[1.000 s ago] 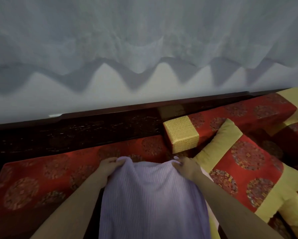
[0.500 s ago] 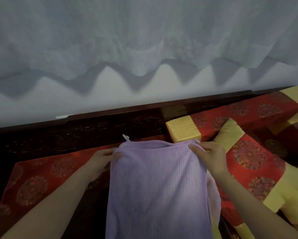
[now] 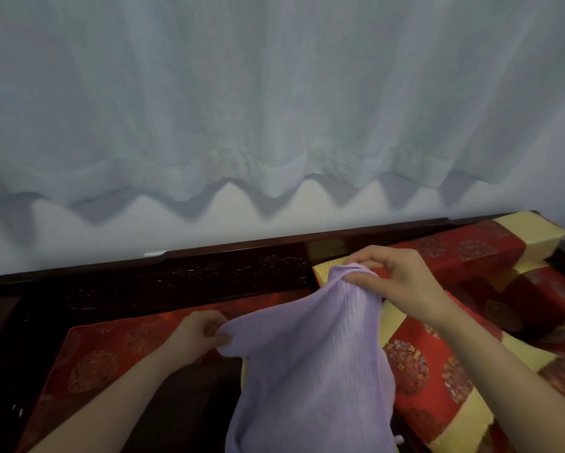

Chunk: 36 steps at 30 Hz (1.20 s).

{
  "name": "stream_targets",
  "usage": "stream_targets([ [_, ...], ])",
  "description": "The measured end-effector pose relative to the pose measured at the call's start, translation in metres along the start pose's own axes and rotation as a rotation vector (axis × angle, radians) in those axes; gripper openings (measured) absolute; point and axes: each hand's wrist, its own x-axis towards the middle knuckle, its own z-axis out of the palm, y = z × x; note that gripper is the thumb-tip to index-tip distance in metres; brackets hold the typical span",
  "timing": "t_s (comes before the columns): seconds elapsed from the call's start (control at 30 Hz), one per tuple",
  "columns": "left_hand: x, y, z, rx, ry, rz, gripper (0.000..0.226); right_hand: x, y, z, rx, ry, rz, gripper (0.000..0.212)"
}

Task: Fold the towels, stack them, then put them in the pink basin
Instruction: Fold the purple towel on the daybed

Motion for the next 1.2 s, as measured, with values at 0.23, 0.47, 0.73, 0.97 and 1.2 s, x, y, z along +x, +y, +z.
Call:
stream_targets([
  [0.23, -0.011, 0.034, 0.002, 0.264, -0.089, 0.361, 0.020, 0.012, -0.090, -0.036, 0.176, -0.233, -0.101, 0.011],
  [0.47, -0.029, 0.096, 0.007, 0.336, -0.148, 0.739, 0.026, 0.013, -0.130, -0.064, 0.367, -0.250, -0.156, 0.023],
  [0.73, -0.068, 0.098, 0.025, -0.200, -0.405, 0.565, 0.024, 0.008, -0.126, -0.066, 0.544, -0.310, -0.147, 0.022],
  [0.97, -0.125, 0.099, 0.046, -0.460, -0.065, 0.371, 0.018, -0.006, -0.122, -0.058, 0.740, -0.322, -0.053, 0.011],
  [1.2, -0.154, 0.071, 0.086, -0.291, 0.099, 0.467, 0.034, -0.014, -0.135, -0.051, 0.724, -0.325, -0.095, 0.013],
])
